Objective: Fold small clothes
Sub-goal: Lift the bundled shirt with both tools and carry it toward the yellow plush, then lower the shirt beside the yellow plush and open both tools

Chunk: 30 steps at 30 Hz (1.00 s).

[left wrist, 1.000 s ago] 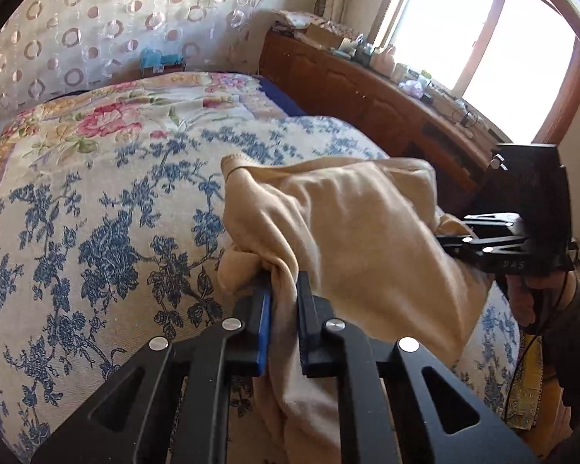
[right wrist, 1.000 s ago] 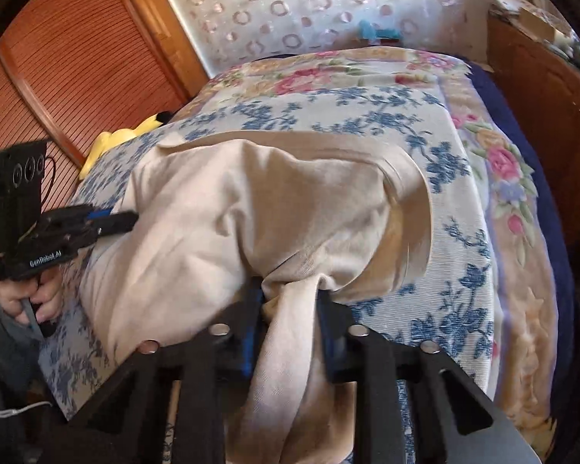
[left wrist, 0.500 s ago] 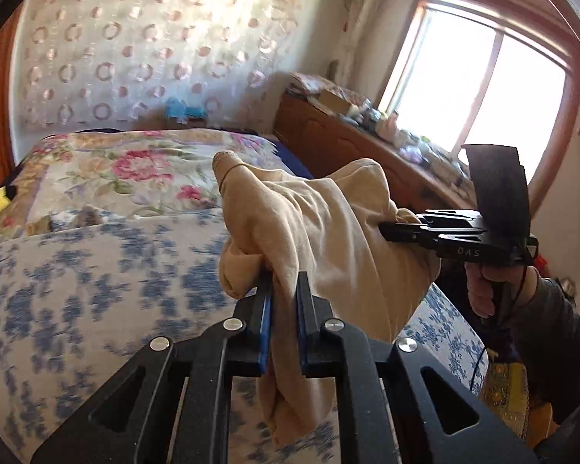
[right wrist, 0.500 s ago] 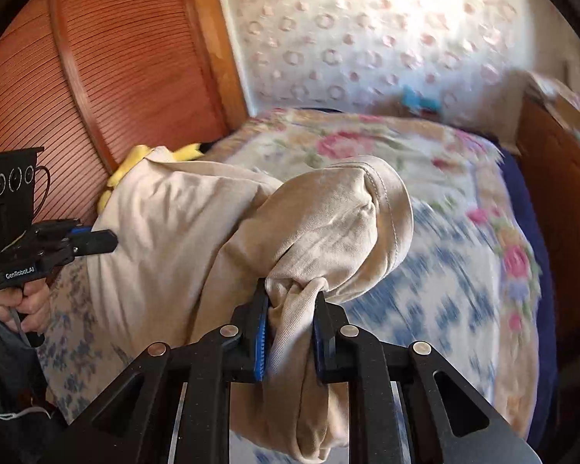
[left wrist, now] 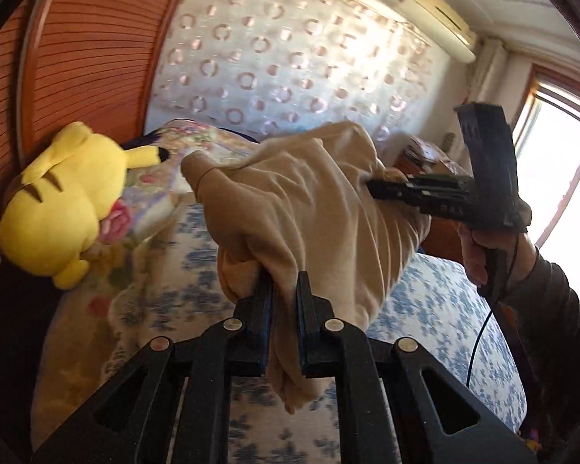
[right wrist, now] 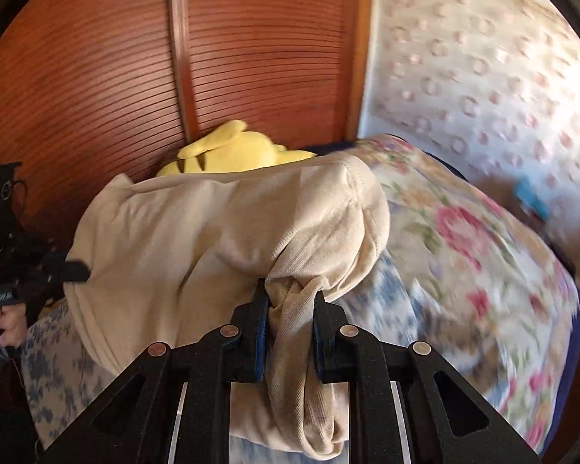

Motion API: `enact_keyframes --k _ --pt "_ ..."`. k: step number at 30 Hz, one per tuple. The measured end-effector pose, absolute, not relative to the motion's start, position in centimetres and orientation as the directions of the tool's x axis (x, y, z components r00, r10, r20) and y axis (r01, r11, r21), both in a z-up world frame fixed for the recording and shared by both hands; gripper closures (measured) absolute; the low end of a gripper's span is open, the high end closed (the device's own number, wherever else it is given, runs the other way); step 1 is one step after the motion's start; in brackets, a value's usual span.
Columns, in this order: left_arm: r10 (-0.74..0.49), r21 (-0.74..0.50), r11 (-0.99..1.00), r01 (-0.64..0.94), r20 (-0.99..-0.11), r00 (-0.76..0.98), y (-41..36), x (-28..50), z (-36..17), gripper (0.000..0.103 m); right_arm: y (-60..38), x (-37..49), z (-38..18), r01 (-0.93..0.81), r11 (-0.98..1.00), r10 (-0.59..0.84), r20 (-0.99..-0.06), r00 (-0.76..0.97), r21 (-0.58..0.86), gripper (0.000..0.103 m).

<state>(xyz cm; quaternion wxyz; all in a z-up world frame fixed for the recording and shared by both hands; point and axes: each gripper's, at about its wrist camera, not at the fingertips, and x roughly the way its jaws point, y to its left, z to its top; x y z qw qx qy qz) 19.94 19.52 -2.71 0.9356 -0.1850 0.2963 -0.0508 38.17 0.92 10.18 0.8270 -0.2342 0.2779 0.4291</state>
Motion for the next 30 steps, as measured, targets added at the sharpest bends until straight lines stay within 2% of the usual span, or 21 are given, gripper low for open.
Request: enact_keyframes --k 9,15,18,20,21,24,26,27,29,30 --pt "-0.159 -0.430 0.897 -0.105 -0.535 0.830 23.2 19.2 -5.2 0.091 13.0 43.4 7.9 -0.890 0.375 0.554 -0.708 0.438 -0.258 0.085" --pt "-0.102 -0.387 0.905 -0.176 -0.600 0.794 23.7 19.8 -7.5 0.091 15.9 46.4 5.3 -0.902 0.355 0.521 -0.749 0.409 -0.246 0.082" --pt "-0.108 -0.381 0.905 -0.187 -0.632 0.767 23.9 20.5 -8.5 0.091 16.9 48.5 4.3 -0.856 0.453 0.482 -0.739 0.471 -0.250 0.074" --pt "-0.091 -0.359 0.913 -0.194 -0.643 0.760 23.8 20.5 -8.7 0.091 16.3 49.8 4.4 -0.821 0.528 0.493 -0.710 0.504 -0.217 0.058" --pt "-0.087 -0.350 0.917 -0.193 -0.646 0.758 23.7 20.5 -8.7 0.090 15.6 50.0 4.6 -0.801 0.564 0.502 -0.686 0.527 -0.203 0.056" --pt "-0.061 -0.303 0.935 -0.186 -0.652 0.756 23.4 20.5 -8.5 0.080 13.7 50.0 4.2 -0.782 0.609 0.535 -0.658 0.530 -0.134 0.056" --pt "-0.056 -0.282 0.943 -0.174 -0.652 0.756 23.1 20.4 -8.4 0.068 13.0 49.7 3.0 -0.789 0.607 0.549 -0.670 0.500 -0.092 0.056" --pt "-0.060 -0.282 0.945 -0.166 -0.649 0.758 23.0 20.3 -8.2 0.058 12.6 49.6 2.3 -0.784 0.615 0.543 -0.677 0.496 -0.082 0.056" --pt "-0.059 -0.268 0.951 -0.156 -0.651 0.757 22.5 20.0 -7.9 0.051 12.1 50.3 1.0 -0.764 0.642 0.521 -0.696 0.494 -0.061 0.056" --pt "-0.052 -0.255 0.955 -0.154 -0.652 0.756 22.3 19.9 -7.8 0.040 11.9 50.4 0.7 -0.755 0.653 0.518 -0.696 0.496 -0.052 0.056"
